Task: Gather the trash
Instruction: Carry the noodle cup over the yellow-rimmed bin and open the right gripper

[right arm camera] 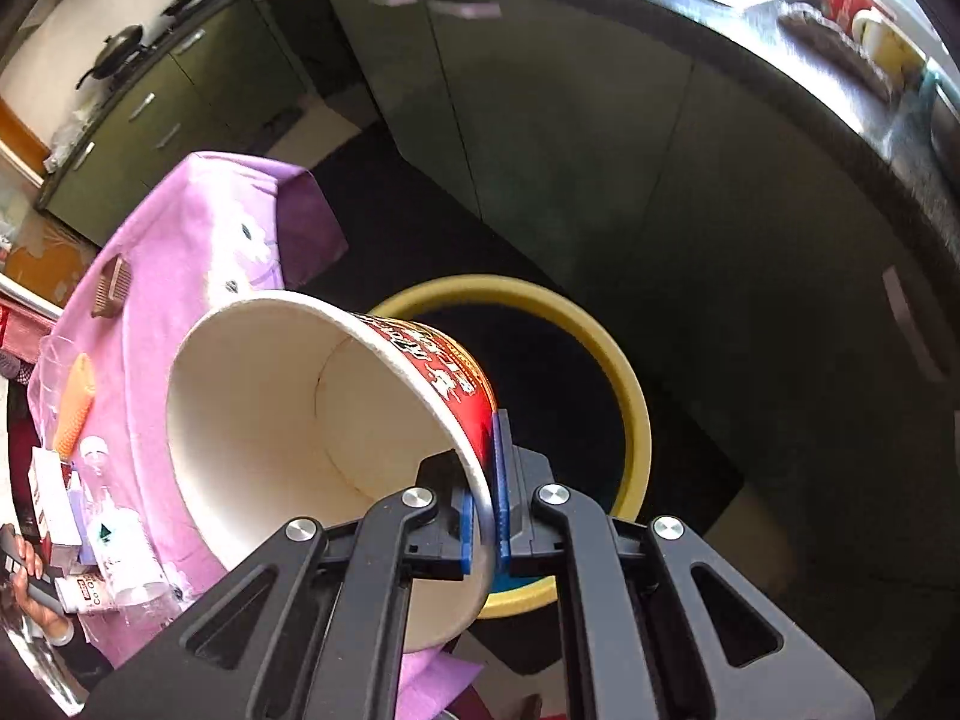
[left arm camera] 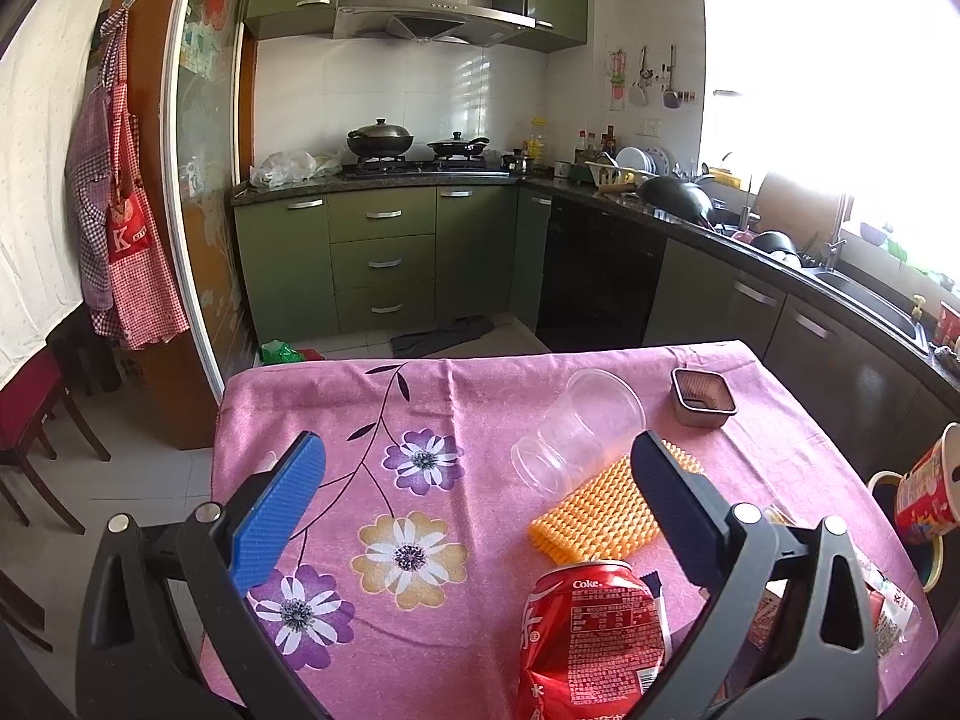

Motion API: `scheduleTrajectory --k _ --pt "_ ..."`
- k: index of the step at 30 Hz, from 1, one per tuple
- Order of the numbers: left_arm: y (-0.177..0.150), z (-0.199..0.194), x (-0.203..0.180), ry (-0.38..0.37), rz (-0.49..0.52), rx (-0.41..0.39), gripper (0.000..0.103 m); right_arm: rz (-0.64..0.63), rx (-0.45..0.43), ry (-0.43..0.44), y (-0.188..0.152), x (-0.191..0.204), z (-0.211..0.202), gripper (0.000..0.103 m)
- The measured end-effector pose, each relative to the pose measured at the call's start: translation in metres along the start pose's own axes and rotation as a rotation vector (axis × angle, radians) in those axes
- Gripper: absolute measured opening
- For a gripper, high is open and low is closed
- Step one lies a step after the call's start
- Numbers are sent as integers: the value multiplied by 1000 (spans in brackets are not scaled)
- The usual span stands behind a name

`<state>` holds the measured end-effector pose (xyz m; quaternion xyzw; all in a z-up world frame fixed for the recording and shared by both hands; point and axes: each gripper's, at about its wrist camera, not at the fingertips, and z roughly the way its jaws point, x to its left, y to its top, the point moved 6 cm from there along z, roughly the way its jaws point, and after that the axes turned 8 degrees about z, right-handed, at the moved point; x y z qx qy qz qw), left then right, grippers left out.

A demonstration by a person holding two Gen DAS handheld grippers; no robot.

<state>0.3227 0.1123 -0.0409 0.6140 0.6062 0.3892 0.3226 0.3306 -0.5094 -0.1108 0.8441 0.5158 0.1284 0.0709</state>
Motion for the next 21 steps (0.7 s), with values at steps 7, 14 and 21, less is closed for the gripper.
scheduleTrajectory --k 7,14,21 --pt "-2 3 -2 -6 8 16 97 20 108 -52 -6 -25 71 7" --pt "-8 11 -8 -16 32 48 97 14 162 -82 -17 -41 106 22" --pt "-12 15 -22 -38 70 81 97 -25 124 -70 -31 -35 86 26"
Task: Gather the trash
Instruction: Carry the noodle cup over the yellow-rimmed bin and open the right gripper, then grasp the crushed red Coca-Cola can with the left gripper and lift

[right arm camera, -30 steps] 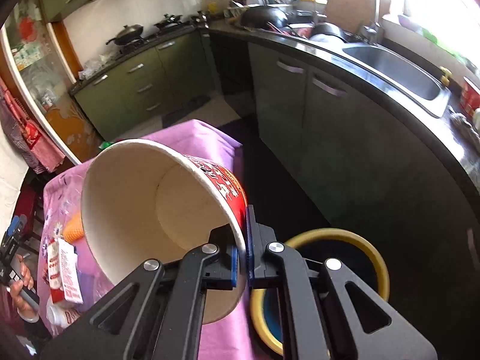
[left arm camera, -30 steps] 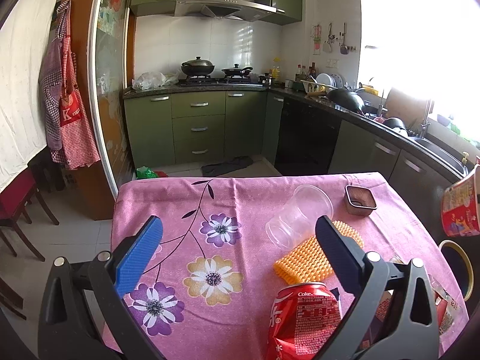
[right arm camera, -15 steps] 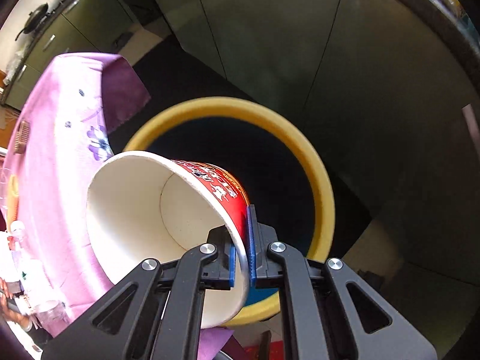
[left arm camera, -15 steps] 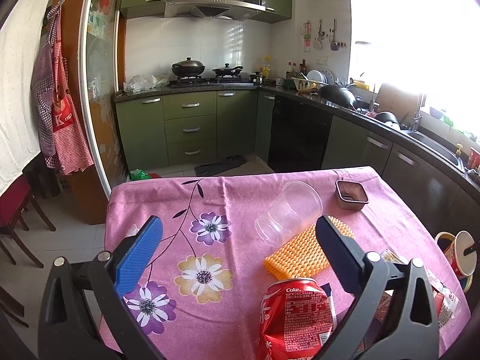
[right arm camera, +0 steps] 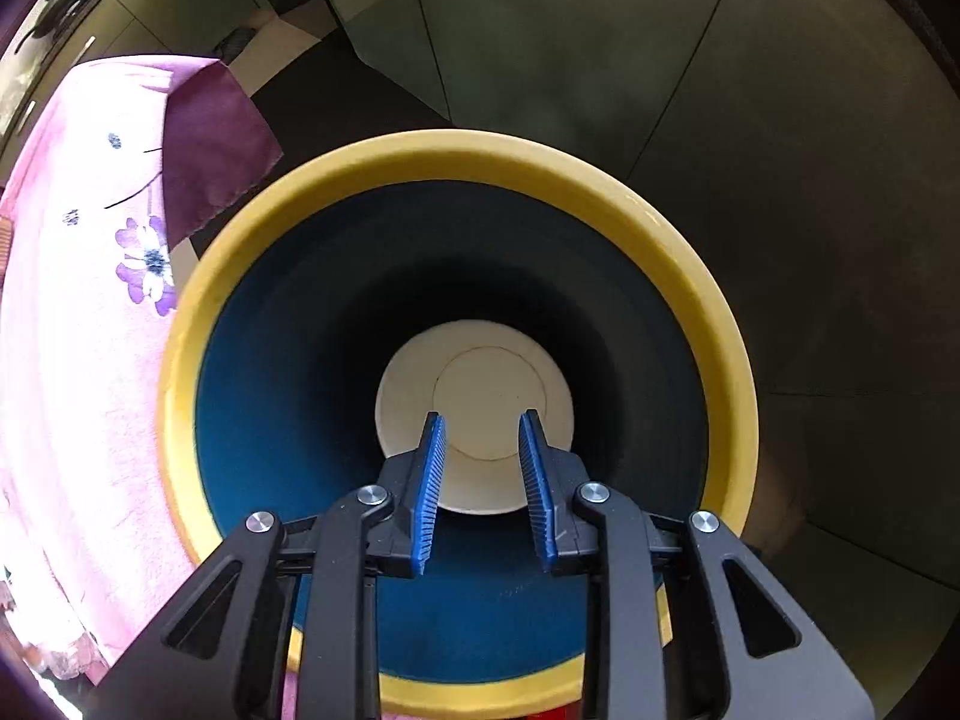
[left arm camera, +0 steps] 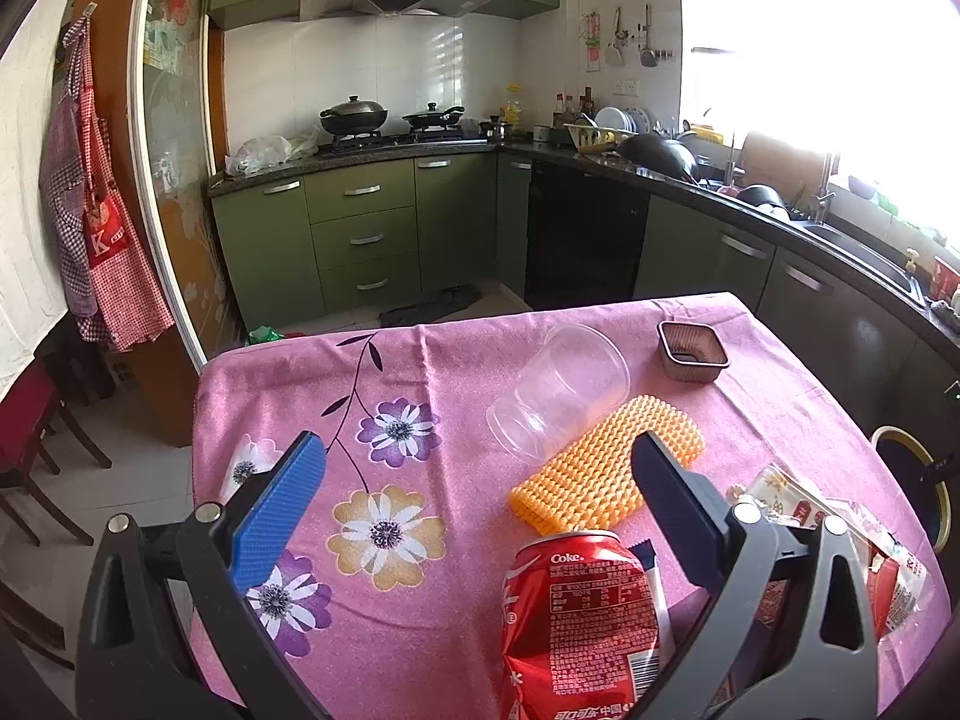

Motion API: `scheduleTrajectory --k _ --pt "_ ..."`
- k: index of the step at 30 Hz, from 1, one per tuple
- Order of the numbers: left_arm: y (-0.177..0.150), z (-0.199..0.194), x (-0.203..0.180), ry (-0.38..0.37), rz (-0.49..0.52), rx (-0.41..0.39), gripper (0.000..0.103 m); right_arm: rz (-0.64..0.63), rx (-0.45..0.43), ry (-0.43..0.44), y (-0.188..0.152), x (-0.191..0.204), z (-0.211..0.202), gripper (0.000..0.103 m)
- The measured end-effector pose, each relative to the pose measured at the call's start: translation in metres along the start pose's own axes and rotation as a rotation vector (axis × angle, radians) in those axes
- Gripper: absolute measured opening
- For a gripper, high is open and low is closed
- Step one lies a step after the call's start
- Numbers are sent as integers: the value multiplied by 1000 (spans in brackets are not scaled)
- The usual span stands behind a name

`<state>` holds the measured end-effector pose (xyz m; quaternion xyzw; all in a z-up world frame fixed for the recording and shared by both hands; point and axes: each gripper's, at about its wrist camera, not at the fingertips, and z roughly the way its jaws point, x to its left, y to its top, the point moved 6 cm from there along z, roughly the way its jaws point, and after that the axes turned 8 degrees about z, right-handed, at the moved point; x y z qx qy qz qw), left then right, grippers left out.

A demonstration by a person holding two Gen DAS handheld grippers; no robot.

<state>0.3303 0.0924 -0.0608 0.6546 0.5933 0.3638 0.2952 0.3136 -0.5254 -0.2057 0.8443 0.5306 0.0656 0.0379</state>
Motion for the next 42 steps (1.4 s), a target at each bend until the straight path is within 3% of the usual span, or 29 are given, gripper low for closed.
scheduleTrajectory --k 4,7,12,21,27,35,37,40,42 --pt "-6 2 -13 -16 42 80 97 -22 -19 24 -13 5 -19 26" --pt "-18 4 -21 13 88 183 97 -37 -31 35 -29 1 -33 26" --pt "-43 10 -19 -68 23 379 97 -43 -39 61 -36 3 -60 26" --pt "-61 23 -30 -112 62 577 97 -55 -35 104 -47 1 -82 26" --pt "-68 40 -29 -135 56 664 97 -62 -36 121 -47 7 -79 26" --pt "-80 53 -36 -92 138 725 96 -58 -28 129 -42 9 -70 26" --pt "-82 54 -35 -96 139 733 89 -60 -28 131 -41 10 -69 26" --pt "-85 55 -37 -123 125 753 69 -64 -27 135 -38 13 -66 26" --pt "-86 54 -37 -129 123 750 68 -69 -25 141 -38 15 -64 26"
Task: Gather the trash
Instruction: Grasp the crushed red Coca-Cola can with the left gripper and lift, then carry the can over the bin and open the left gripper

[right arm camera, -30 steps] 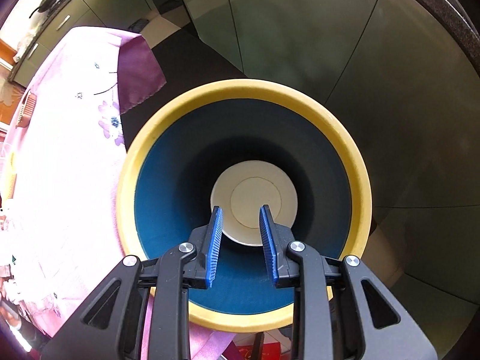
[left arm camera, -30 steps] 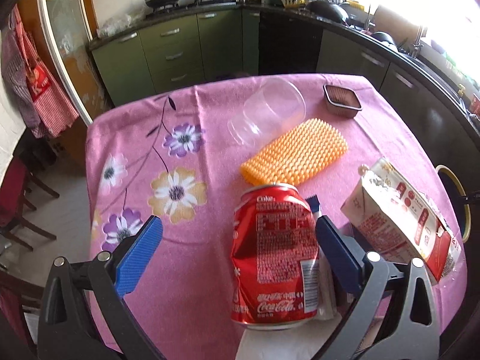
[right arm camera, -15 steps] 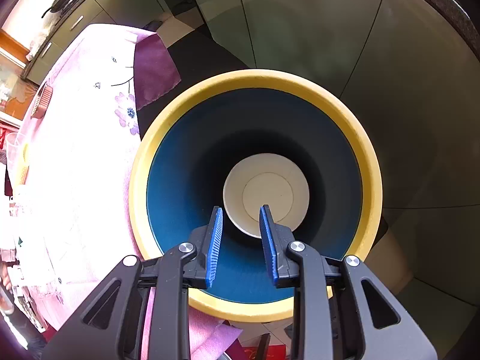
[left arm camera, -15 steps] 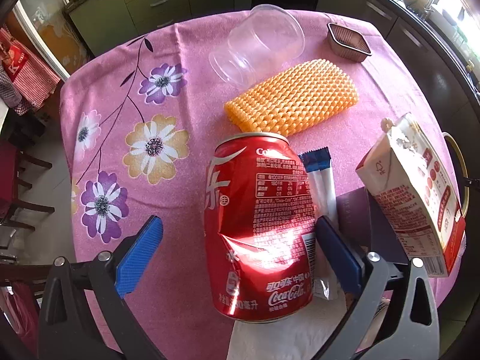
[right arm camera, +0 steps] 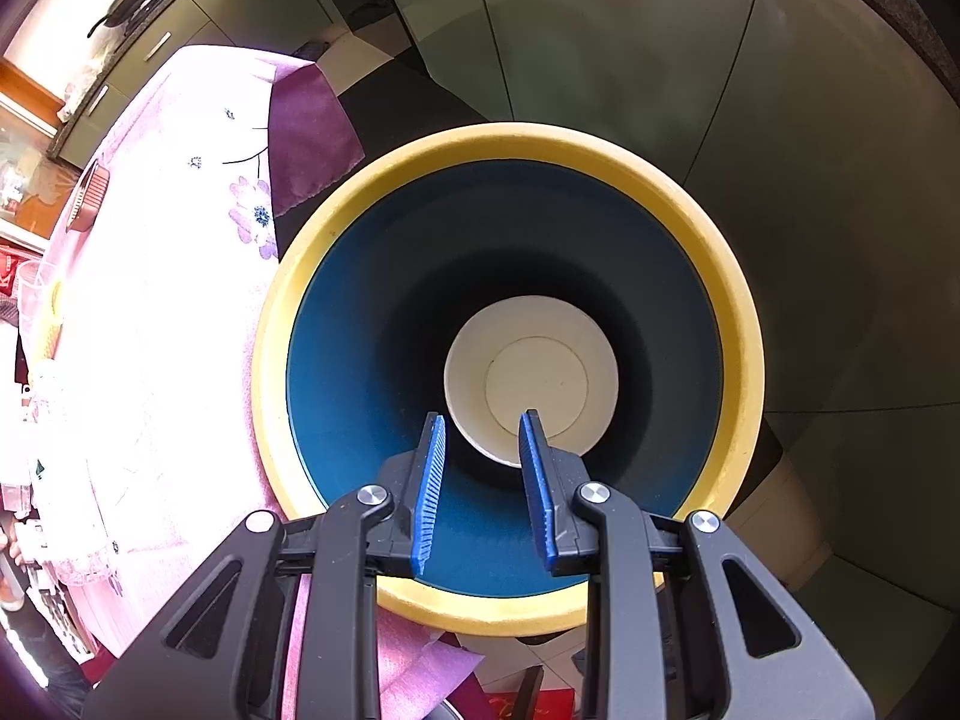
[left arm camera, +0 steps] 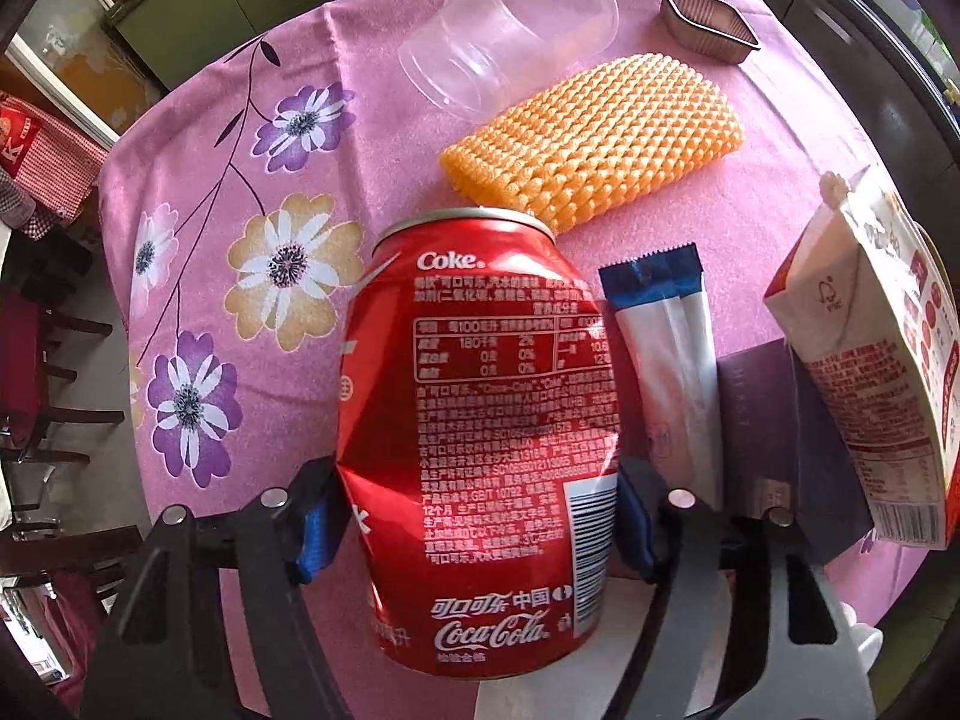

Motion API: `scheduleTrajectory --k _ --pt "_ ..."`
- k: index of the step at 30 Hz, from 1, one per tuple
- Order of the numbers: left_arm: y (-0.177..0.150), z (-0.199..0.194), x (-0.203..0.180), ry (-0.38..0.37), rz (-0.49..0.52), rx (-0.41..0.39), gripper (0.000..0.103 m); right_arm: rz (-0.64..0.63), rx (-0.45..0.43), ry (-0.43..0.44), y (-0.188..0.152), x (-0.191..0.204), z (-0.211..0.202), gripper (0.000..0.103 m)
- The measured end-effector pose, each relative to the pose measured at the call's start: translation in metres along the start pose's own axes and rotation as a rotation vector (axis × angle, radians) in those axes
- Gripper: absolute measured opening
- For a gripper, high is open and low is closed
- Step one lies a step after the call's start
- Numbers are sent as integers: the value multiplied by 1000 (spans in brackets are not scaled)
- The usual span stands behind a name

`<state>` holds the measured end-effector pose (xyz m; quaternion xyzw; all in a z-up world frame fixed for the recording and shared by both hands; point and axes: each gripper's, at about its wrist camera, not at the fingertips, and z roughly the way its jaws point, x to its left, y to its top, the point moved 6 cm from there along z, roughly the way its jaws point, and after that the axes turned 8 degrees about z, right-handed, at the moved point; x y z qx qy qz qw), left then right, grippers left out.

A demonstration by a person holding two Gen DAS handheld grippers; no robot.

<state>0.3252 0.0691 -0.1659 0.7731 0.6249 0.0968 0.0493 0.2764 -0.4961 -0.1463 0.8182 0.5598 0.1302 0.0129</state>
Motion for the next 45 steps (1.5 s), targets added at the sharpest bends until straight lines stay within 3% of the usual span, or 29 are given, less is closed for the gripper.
scheduleTrajectory --k 13,20,25,31,37,45 --pt "-14 -65 18 32 -5 -132 68 -34 -8 30 0 14 4 26" --pt "-23 -135 -24 5 82 -264 68 -35 -53 70 -3 13 -10 26" --pt "-21 -175 -108 -111 220 -344 68 -50 -115 96 -7 9 -37 26" --pt "-1 -182 -240 -271 411 -361 68 -63 -164 109 -20 -6 -60 26" --pt "49 -144 -356 -369 508 -299 68 -41 -201 121 -40 -38 -76 26" --pt "110 -75 -460 -349 541 -231 68 -22 -212 132 -66 -76 -83 26"
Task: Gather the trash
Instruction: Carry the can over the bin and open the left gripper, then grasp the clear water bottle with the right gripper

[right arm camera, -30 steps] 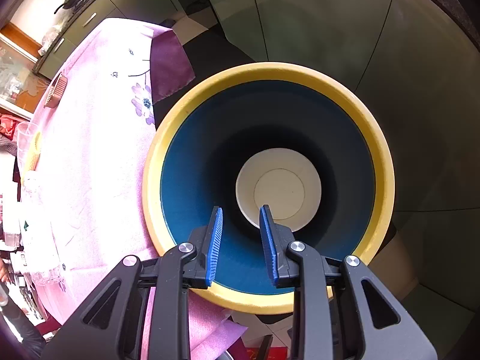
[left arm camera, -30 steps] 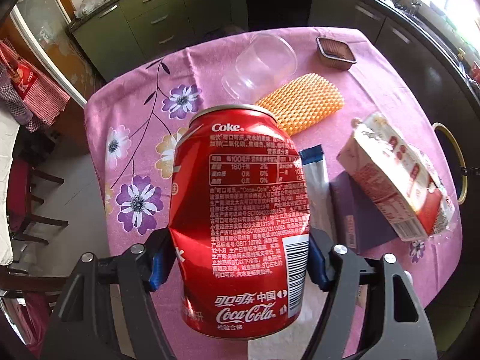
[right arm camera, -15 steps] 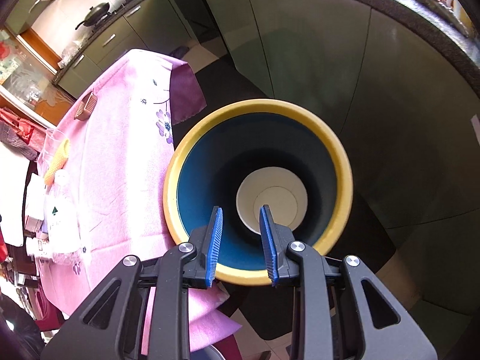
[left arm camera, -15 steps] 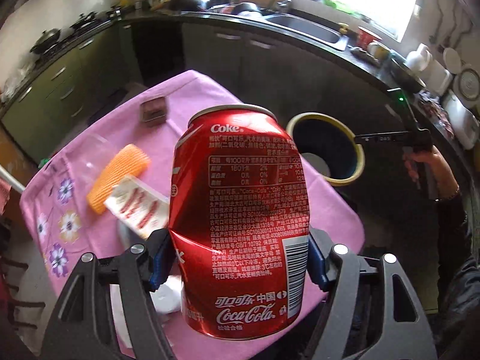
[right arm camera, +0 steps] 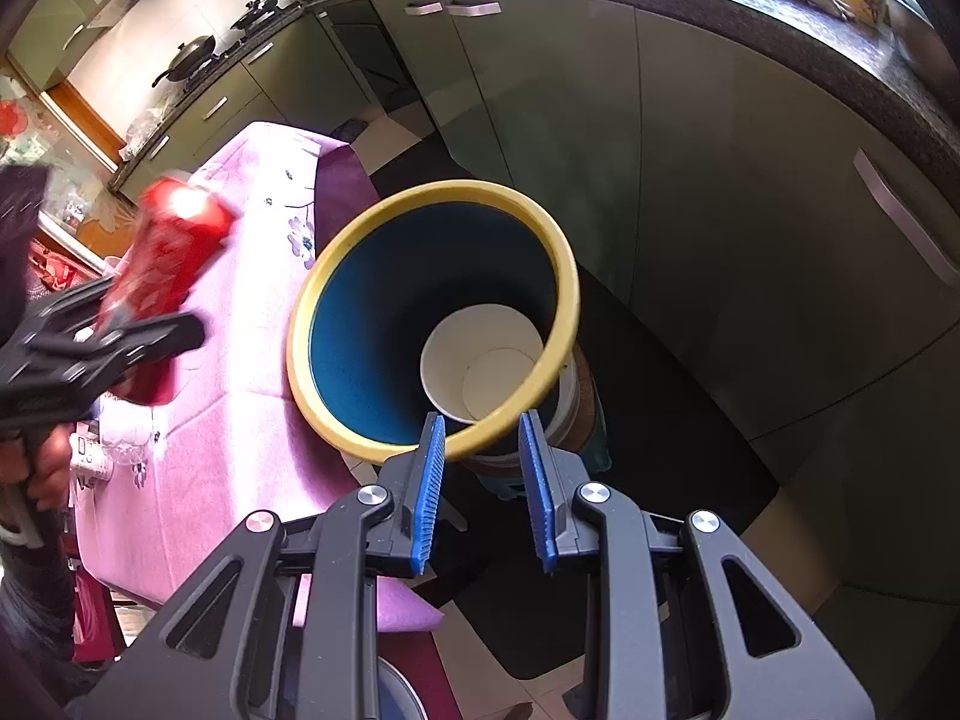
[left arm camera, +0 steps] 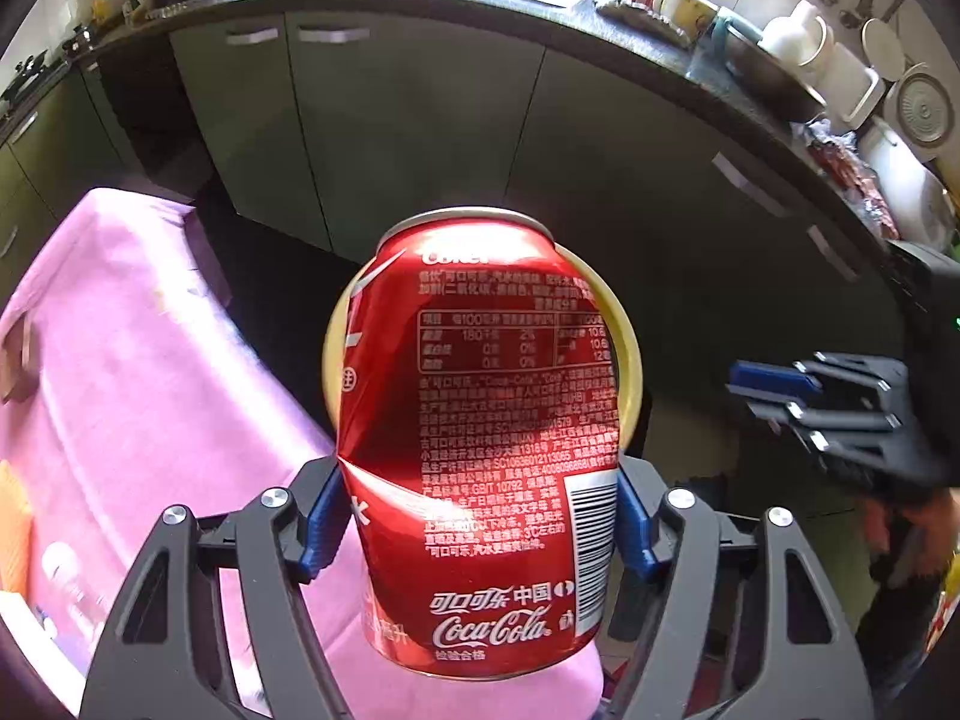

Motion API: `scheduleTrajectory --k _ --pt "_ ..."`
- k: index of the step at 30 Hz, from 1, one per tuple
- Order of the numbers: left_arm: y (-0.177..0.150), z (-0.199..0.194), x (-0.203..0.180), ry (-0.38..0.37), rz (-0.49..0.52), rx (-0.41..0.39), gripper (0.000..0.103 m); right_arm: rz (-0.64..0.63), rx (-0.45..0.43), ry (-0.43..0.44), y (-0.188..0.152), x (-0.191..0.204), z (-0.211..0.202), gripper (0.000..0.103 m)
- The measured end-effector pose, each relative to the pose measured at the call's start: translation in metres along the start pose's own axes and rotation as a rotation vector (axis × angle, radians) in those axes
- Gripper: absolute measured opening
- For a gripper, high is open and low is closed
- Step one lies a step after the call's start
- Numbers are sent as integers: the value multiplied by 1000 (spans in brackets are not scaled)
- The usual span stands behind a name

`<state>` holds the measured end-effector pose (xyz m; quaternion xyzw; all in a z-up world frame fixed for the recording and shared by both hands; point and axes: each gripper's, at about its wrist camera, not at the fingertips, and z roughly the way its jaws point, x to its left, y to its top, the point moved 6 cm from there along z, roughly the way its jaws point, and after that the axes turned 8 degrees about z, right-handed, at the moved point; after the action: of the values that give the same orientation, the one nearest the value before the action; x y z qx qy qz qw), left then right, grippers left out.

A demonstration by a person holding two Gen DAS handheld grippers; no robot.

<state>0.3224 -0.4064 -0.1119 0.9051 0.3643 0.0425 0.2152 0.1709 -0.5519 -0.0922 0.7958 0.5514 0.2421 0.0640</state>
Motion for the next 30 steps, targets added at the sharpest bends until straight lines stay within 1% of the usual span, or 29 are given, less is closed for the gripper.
scheduleTrajectory --k 2,3,4,7,8,9,12,15,17,21,24,27,30 --pt "11 21 -2 8 -6 11 68 7 4 -3 -4 -3 2 26" --pt "13 26 -4 13 -8 13 68 10 7 -6 -5 -5 3 26" --pt "18 35 -4 20 -10 17 70 14 10 -8 -4 -5 5 26" --pt "23 38 -4 41 -16 -6 82 22 20 -14 -7 -8 7 26" --pt "24 33 -5 40 -19 -20 87 22 22 -14 -7 -6 8 28" --pt "26 29 -8 38 -18 -35 88 20 21 -15 -7 -5 8 32" --pt "19 2 -5 52 -5 -79 88 13 18 -15 -6 0 9 33" --pt "5 -39 -2 40 -4 -148 88 -7 22 -2 -9 10 10 34" --pt "-11 -68 4 51 -17 -189 89 -27 28 5 -10 19 12 38" --pt "-55 -129 18 79 -71 -274 92 -74 46 24 -12 39 17 46" --pt "-98 -169 39 104 -130 -321 93 -132 63 48 -13 66 23 50" --pt "-146 -205 67 163 -216 -369 94 -210 91 88 -16 109 29 53" --pt "-186 -231 91 256 -298 -398 95 -309 124 137 -20 165 35 57"
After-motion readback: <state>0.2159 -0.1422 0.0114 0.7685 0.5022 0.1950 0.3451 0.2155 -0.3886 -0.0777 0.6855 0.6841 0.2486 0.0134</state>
